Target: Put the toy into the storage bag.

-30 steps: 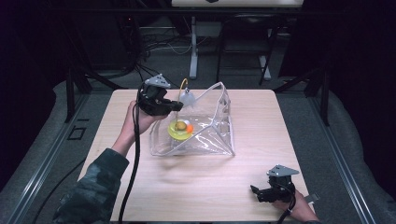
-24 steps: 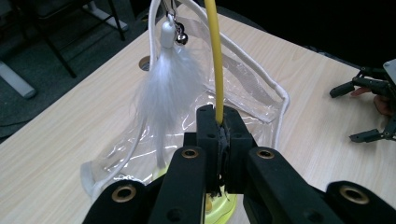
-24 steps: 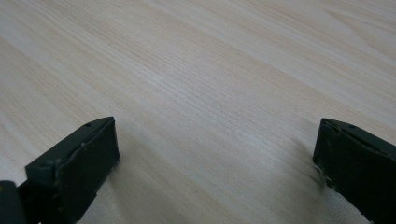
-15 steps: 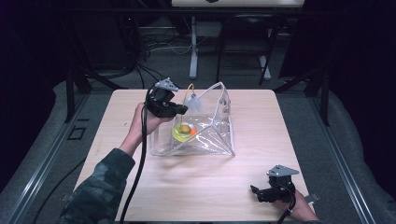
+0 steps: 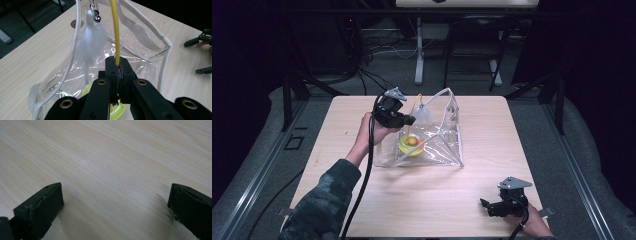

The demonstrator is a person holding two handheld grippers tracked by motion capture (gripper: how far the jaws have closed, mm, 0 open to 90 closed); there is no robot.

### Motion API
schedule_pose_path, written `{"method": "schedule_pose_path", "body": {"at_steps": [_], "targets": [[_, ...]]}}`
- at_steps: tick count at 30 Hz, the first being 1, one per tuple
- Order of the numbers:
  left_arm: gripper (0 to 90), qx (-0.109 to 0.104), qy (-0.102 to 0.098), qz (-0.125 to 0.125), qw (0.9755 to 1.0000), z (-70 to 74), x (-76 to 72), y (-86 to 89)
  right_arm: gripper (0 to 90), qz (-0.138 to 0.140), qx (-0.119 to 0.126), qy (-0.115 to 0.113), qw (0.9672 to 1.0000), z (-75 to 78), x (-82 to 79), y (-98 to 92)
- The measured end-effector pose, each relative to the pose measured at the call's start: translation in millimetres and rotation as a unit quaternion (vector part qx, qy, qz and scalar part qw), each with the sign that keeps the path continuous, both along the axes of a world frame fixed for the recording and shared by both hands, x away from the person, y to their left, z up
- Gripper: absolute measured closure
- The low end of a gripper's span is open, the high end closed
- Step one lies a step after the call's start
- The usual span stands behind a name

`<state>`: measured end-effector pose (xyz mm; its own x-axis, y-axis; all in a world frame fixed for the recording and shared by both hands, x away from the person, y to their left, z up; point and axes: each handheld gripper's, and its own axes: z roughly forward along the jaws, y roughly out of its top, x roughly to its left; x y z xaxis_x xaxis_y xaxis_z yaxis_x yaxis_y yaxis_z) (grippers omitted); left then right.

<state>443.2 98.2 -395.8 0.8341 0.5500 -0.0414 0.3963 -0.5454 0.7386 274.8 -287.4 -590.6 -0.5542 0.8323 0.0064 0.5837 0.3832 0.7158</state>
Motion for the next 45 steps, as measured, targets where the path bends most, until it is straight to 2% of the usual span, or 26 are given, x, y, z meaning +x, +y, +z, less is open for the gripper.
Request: {"method": "schedule_pose_path", "body": {"at_steps": [13,22,31,32,38,45], "targets": [[88.4,0.002,0.005,0.014,0.9999,-15.5,9.4,-3.5,0.0,0.0,0.0,0.001,1.0,0.2,-0.1,-0.1],[88.4,0.005,0.018,0.018,0.9997,-22.9,12.9,-7.9,0.0,0.0,0.002,-0.001,1.0,-0.2,0.1,0.0],[88.3,0.021,0.028,0.028,0.999,-31.1,15.1,-8.4,0.0,0.001,-0.003,0.0,1.0,0.3,0.0,-0.3],[88.3,0.016,0.03,0.029,0.999,-31.9,15.4,-7.8,0.0,0.0,-0.002,0.0,1.0,0.2,0.0,-0.1],[87.8,0.018,0.035,0.029,0.9988,-30.6,15.4,-6.2,0.0,0.001,-0.003,0.0,1.0,0.4,0.0,-0.3],[83.9,0.004,0.032,0.025,0.9992,-22.7,10.5,-1.5,0.0,0.0,-0.001,0.001,1.0,0.4,-0.1,-0.1]]}}
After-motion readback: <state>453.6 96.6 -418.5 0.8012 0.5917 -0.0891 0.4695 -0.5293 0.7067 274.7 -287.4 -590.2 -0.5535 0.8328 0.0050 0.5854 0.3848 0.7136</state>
